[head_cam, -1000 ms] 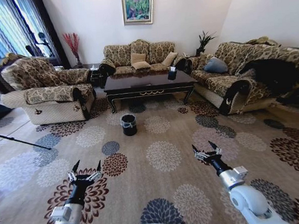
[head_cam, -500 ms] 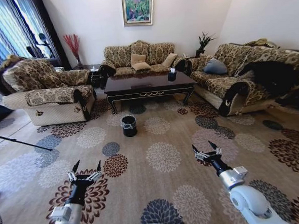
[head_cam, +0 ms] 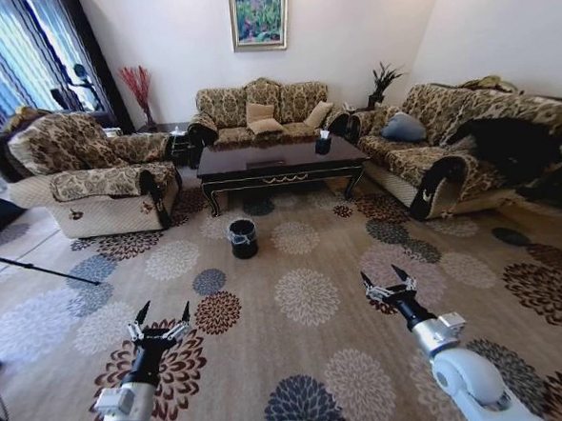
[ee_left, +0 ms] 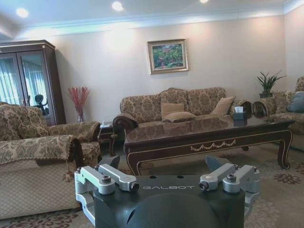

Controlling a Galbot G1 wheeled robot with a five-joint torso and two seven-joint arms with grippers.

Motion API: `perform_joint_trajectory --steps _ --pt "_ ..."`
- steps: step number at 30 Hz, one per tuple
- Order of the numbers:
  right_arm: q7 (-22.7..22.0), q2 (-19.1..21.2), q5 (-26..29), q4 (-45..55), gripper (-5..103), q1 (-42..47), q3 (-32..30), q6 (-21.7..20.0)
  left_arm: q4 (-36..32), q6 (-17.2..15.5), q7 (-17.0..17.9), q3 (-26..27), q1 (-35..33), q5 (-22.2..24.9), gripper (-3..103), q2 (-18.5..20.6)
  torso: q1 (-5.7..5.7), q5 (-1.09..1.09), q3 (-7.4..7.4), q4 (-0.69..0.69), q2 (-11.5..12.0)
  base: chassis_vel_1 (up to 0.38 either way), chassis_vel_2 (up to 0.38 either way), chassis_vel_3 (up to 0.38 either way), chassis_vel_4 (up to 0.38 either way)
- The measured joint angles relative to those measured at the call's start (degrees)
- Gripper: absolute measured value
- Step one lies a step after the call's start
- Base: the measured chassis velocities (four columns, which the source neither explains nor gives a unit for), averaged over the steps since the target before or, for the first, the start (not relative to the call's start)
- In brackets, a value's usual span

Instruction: Move to the front of the table and pick up the trash from the floor, then place it into the trash bin.

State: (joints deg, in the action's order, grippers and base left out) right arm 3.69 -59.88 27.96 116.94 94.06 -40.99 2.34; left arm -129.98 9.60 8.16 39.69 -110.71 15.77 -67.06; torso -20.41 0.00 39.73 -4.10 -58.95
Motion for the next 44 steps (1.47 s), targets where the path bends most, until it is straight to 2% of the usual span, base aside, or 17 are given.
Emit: perform_joint_trajectory --steps 22,44 --pt "0.00 0.00 0.00 0.00 100 0.00 0.00 0.00 0.00 0.00 0.00 0.00 0.00 0.00 100 0.00 -2.61 0.00 3.14 0.00 -5.75 0.000 0.000 0.000 0.000" --pt "0.00 0.00 0.00 0.00 100 0.00 0.00 0.00 0.00 0.00 0.00 0.00 0.00 0.00 100 0.00 -2.52 0.00 3.00 0.00 -5.51 0.000 0.000 0.000 0.000"
